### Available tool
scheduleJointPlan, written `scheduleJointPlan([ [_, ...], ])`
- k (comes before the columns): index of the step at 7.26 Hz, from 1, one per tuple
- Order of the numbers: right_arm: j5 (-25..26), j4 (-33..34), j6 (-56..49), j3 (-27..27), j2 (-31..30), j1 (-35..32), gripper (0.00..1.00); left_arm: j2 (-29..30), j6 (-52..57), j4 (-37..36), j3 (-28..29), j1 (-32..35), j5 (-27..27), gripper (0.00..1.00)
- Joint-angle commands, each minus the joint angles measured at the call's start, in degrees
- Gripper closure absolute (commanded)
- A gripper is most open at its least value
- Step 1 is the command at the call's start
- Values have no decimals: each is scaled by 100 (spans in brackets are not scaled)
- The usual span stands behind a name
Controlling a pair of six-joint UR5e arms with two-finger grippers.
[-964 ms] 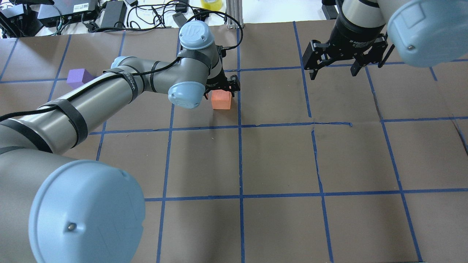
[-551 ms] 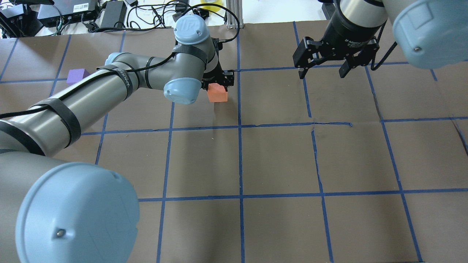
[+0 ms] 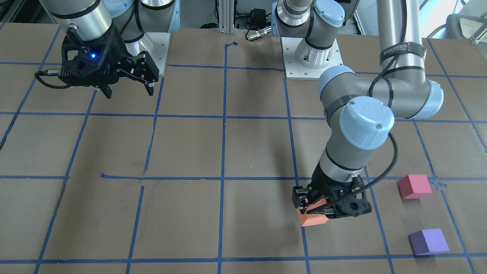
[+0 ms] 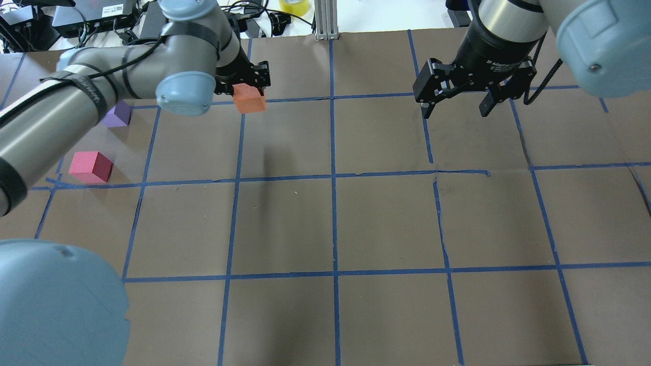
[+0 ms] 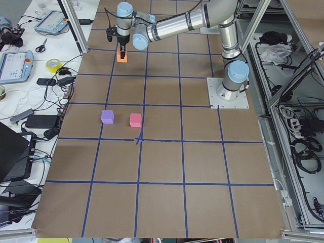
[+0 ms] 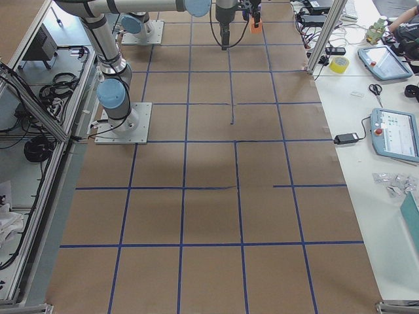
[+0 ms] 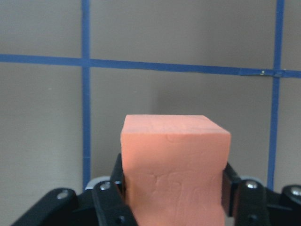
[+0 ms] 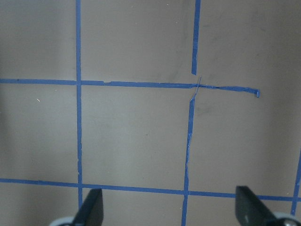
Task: Arrange blocks in a line
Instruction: 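Carry the orange cube with the left gripper toward the pink and purple cubes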
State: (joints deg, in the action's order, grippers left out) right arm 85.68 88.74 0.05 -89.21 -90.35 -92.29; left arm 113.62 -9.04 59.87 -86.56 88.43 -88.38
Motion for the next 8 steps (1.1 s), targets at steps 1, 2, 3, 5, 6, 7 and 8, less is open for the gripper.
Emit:
scheduleJointPlan([
  [1, 45, -190, 117, -9, -35, 0, 0, -418, 854, 927, -27, -1077, 32, 100],
  [2, 141, -182, 126, 0, -35, 0, 0, -498, 1774, 1069, -114, -1596, 23, 100],
  [3, 411, -190, 118, -9, -35, 0, 0, -481, 2575, 1122, -106, -2166, 58, 100],
  [5, 449, -190, 109, -9, -35, 9, 0, -210, 3606, 800, -10, -2811, 50, 100],
  [6, 458, -199, 109, -9, -35, 0, 0, -17, 3759, 206, 25, -2857, 75, 100],
  [7, 449, -199, 109, -9, -35, 0, 0, 254, 3761, -165, 34, -2858, 76, 100],
  [8, 458, -208, 109, -9, -35, 0, 0, 518, 3778, -291, 174, -2858, 102, 100],
])
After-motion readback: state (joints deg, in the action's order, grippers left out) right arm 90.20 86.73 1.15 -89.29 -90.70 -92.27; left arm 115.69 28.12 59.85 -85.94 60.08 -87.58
